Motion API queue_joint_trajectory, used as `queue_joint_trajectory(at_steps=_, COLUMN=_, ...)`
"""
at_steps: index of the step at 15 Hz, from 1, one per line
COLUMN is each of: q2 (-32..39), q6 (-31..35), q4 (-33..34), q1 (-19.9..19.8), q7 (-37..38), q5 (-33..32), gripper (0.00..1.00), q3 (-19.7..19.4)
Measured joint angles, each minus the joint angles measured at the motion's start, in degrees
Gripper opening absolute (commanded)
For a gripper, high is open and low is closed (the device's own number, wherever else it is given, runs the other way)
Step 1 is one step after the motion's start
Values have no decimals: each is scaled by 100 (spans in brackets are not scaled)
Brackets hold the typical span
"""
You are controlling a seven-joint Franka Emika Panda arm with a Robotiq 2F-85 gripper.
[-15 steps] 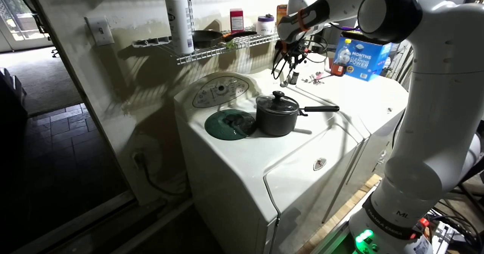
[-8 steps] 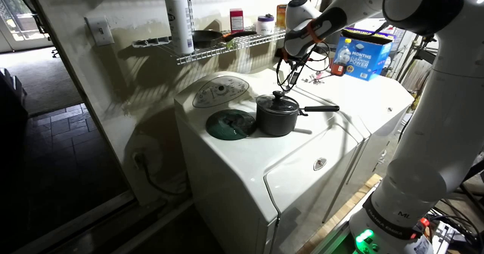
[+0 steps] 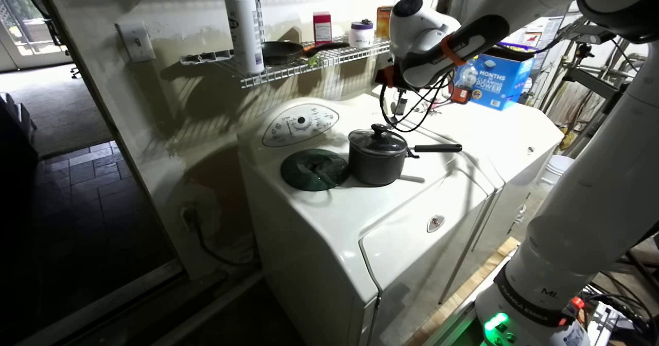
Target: Place the spoon in the pot
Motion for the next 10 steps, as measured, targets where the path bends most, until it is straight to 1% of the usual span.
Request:
queue_joint_trajectory(at_steps=5, q2=-376, q6=102, q4=-422, q1=-158, q7=1034, q5=-1085, gripper=5, q3=366)
queue_joint_trajectory(at_steps=10, q2=-592, q6=134, q4=-690, q1=-237, q7=2150, q5=-2209, gripper=5, q3=583)
